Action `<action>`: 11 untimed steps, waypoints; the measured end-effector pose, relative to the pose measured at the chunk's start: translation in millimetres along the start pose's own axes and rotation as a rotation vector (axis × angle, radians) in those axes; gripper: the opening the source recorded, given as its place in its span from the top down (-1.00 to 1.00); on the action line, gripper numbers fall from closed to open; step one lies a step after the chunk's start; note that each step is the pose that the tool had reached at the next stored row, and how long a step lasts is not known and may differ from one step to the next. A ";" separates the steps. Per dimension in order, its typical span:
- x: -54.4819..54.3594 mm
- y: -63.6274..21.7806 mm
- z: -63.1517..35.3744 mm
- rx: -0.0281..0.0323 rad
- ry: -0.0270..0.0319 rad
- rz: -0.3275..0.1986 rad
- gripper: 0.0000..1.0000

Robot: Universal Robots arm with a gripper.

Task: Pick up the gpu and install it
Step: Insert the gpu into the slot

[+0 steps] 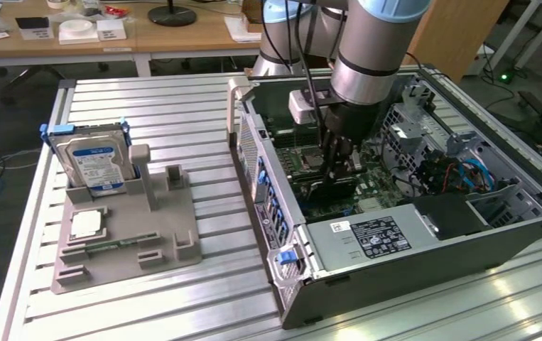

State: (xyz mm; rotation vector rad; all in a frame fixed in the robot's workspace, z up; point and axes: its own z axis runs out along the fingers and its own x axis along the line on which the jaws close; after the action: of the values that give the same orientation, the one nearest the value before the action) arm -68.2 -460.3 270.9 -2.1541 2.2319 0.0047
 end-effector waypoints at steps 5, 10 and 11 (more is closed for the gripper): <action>0.0 0.0 0.0 0.0000 0.0000 0.000 0.80; 0.0 0.0 0.0 0.0000 0.0000 0.000 0.79; 0.0 0.0 0.0 0.0000 0.0000 0.000 0.79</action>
State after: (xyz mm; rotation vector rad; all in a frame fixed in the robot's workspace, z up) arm -68.2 -460.3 270.9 -2.1541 2.2318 0.0047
